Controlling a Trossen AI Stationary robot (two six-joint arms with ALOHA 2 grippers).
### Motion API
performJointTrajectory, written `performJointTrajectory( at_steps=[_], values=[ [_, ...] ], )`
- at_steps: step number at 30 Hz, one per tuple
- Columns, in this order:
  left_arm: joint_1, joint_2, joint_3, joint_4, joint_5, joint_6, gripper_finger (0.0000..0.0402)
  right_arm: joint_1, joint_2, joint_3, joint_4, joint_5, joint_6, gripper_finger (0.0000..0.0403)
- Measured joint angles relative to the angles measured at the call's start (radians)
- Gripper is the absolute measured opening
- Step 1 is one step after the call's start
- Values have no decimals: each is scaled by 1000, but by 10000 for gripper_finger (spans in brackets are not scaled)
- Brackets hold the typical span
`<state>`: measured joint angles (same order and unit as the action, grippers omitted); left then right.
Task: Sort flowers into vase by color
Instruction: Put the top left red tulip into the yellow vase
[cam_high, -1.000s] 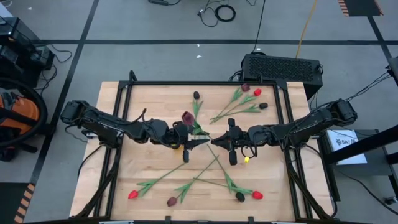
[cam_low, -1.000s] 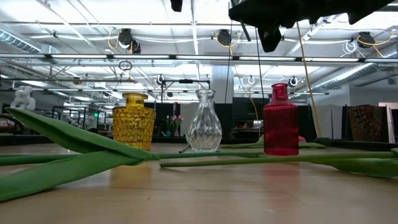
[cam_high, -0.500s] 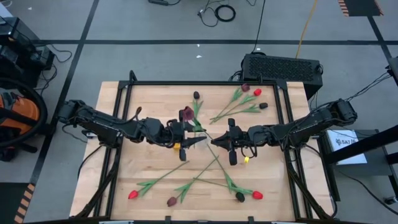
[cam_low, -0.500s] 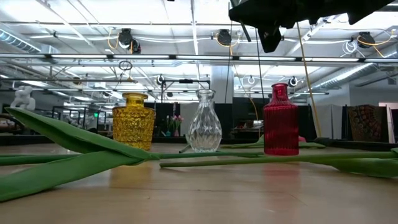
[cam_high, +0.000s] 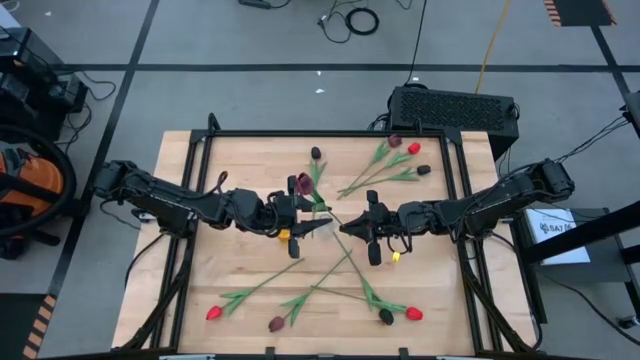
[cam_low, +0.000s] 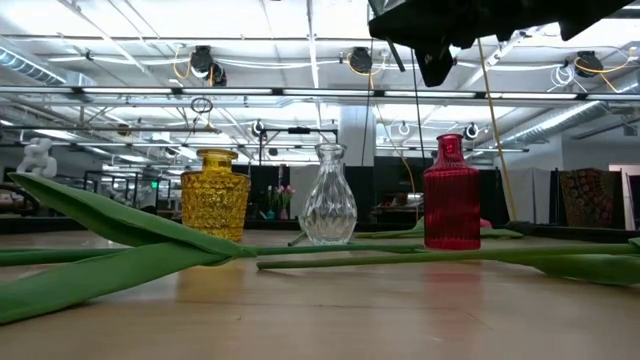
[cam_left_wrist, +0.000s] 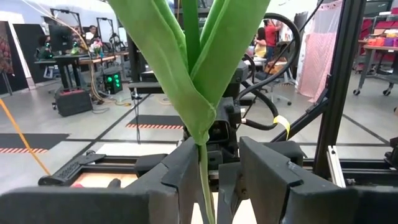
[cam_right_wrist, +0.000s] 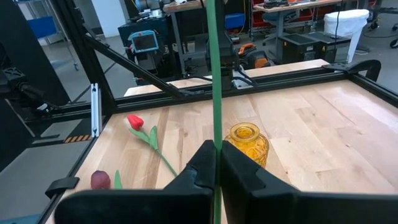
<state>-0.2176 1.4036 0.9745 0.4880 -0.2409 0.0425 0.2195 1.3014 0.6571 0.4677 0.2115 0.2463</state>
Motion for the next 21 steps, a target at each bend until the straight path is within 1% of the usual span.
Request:
performJointTrajectory(
  at_steps=[2, 4, 10, 13, 16, 21],
  values=[
    [0, 0, 0, -4, 0, 0, 119, 0, 0, 0, -1, 0, 0, 2],
    [0, 0, 0, -12, 0, 1, 105, 0, 0, 0, -1, 0, 0, 2],
    [0, 0, 0, -20, 0, 18, 42, 0, 0, 0, -2, -1, 0, 2],
    [0, 0, 0, -20, 0, 18, 19, 0, 0, 0, -2, -1, 0, 6],
    [0, 0, 0, -20, -1, 24, 9, 0, 0, 0, -3, -1, 0, 9],
    [0, 0, 0, -25, -1, 24, 8, 0, -1, 0, -14, -1, 2, 13]
  ],
)
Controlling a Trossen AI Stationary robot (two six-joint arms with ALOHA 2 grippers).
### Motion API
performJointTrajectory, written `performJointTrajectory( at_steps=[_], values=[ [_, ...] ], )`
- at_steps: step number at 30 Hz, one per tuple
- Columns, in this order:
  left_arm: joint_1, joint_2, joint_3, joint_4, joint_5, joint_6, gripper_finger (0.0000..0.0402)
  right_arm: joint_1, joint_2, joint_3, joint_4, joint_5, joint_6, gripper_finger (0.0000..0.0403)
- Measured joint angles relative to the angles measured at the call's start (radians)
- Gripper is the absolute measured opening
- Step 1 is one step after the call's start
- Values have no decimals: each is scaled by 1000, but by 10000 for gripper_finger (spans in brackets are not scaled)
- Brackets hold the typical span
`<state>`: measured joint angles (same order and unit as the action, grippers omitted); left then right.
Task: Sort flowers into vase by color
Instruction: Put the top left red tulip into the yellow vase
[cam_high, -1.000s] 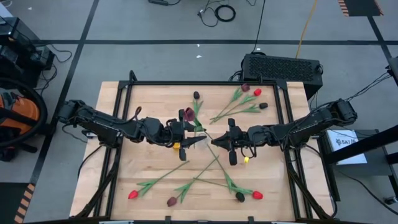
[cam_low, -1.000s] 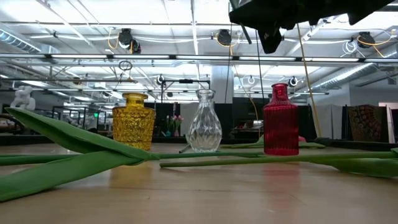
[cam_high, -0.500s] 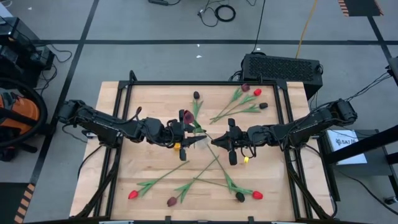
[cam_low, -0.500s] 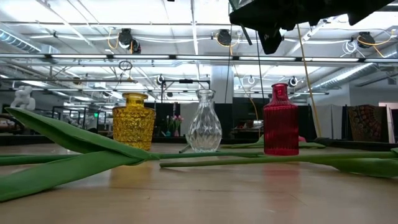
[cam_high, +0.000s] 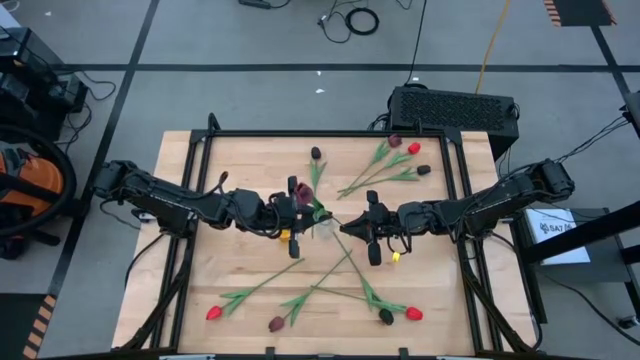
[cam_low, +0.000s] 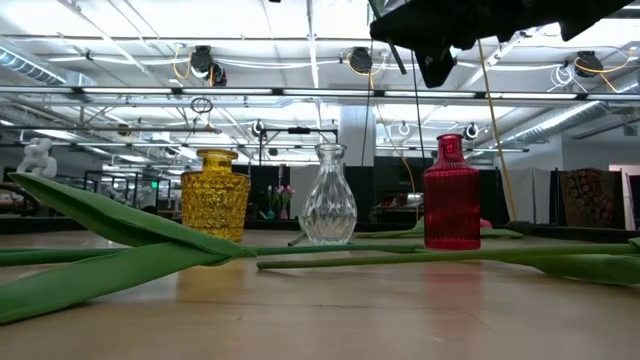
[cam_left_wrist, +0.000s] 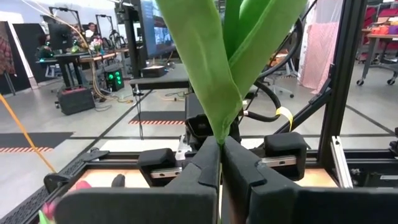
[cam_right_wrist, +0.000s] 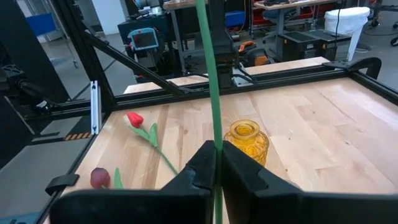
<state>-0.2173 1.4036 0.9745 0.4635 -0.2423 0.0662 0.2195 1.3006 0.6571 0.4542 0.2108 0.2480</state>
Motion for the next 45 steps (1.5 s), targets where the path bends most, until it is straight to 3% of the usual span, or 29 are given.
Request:
performJointTrajectory(
  at_steps=[7, 23, 37, 45],
  values=[
    [0, -28, 0, -84, -2, -1, 8, 5, 0, 0, -21, -4, 55, 24],
    [-12, -204, 1, -455, 2, -39, 8, 15, -11, 0, -39, -32, 44, 143],
    [-21, -369, -183, -374, 2, -94, 8, -30, -119, 0, -8, -23, -33, 151],
    [-27, -488, -248, -364, 0, -107, 8, -60, -126, 0, -13, 58, -36, 151]
  ],
)
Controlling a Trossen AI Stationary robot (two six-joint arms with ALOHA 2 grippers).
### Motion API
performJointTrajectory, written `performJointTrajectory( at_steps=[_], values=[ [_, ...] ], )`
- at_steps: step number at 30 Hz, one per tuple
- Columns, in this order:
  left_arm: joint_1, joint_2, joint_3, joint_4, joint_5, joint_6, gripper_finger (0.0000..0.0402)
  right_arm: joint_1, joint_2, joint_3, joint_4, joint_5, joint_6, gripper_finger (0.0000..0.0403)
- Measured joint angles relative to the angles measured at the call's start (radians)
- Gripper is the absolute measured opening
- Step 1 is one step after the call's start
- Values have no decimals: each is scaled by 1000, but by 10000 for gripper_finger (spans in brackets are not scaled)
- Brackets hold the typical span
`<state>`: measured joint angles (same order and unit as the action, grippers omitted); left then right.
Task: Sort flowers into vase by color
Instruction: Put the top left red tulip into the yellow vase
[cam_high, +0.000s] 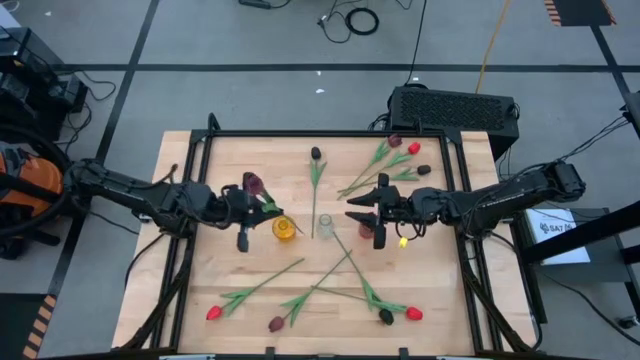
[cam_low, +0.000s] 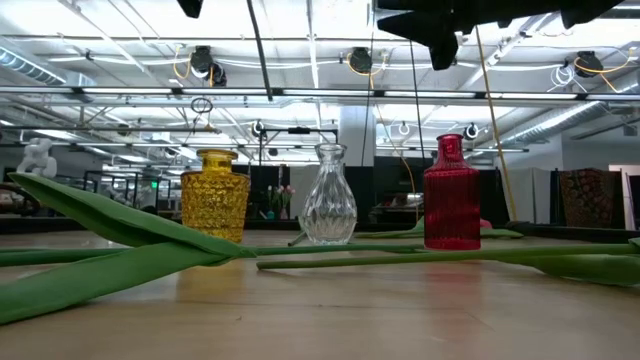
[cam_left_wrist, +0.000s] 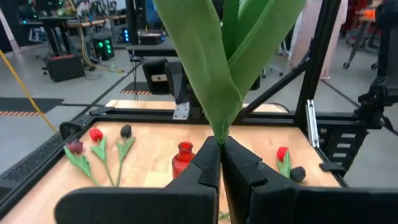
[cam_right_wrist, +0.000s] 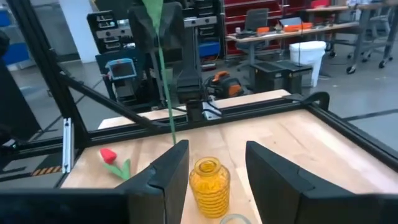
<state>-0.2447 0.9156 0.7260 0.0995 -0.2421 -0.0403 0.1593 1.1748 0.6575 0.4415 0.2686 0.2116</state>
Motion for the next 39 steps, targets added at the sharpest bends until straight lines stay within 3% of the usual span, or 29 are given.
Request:
performJointTrajectory(
  at_steps=[19, 30, 39],
  values=[
    [0, -45, -7, -4, -2, 55, 8, -1, 0, 0, -71, -4, 83, 151],
    [0, -48, -13, -86, -5, 49, 8, -2, 0, 0, -117, 74, 39, 151],
    [0, -161, -101, -82, -21, -1, 8, -27, 1, 0, -111, 75, 9, 151]
  ],
)
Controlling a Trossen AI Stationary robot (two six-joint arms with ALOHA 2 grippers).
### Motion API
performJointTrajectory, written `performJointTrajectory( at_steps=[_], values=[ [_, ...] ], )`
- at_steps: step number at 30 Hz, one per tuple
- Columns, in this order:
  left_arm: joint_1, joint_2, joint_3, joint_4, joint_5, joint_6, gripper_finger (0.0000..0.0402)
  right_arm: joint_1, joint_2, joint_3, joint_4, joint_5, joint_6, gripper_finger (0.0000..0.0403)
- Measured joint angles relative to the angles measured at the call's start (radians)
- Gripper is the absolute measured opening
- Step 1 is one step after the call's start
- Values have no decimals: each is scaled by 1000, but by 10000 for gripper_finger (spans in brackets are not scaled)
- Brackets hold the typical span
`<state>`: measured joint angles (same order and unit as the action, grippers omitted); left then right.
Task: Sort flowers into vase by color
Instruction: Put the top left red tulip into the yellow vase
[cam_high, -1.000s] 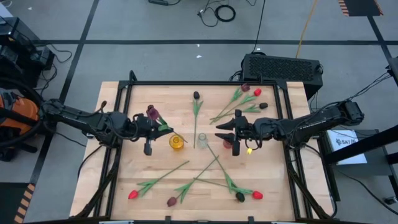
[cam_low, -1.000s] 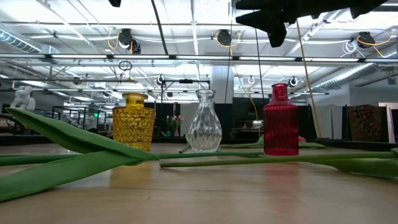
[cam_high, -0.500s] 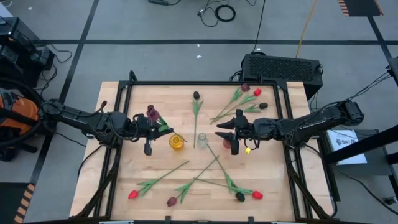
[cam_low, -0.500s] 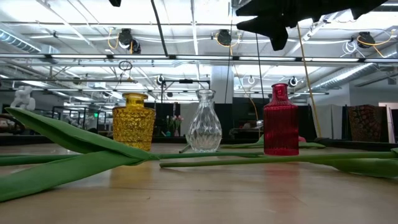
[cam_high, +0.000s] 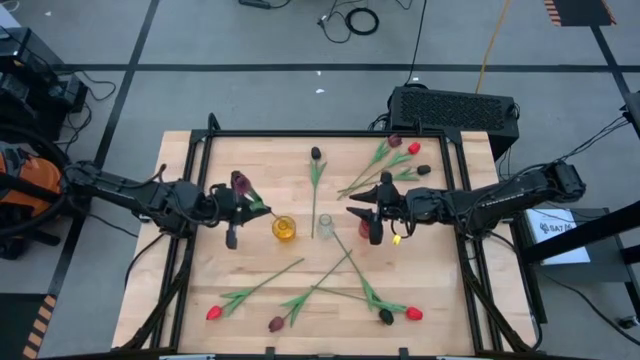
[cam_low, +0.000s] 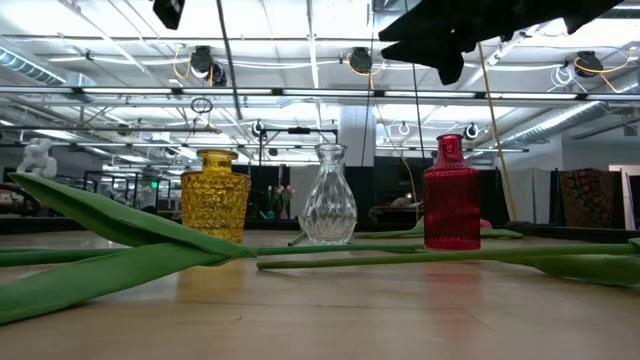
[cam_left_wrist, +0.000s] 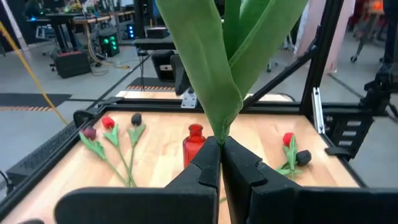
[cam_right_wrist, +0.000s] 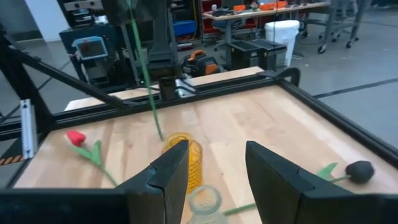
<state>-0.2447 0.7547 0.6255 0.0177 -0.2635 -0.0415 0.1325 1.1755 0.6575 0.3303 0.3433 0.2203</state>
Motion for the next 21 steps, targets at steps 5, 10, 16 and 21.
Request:
performJointTrajectory(
  at_steps=[5, 10, 16, 21],
  values=[
    [0, -85, -57, -1, 26, -40, 8, -49, 0, 0, 9, 0, -22, 151],
    [0, -134, -85, -5, 27, -32, 8, -81, 0, 0, 11, 1, -10, 151],
    [0, -161, -115, -1, 27, -31, 8, -87, 0, 0, 97, -2, 1, 151],
    [0, -161, -141, 0, -8, -24, 8, -85, 0, 0, 114, -4, 3, 151]
  ],
)
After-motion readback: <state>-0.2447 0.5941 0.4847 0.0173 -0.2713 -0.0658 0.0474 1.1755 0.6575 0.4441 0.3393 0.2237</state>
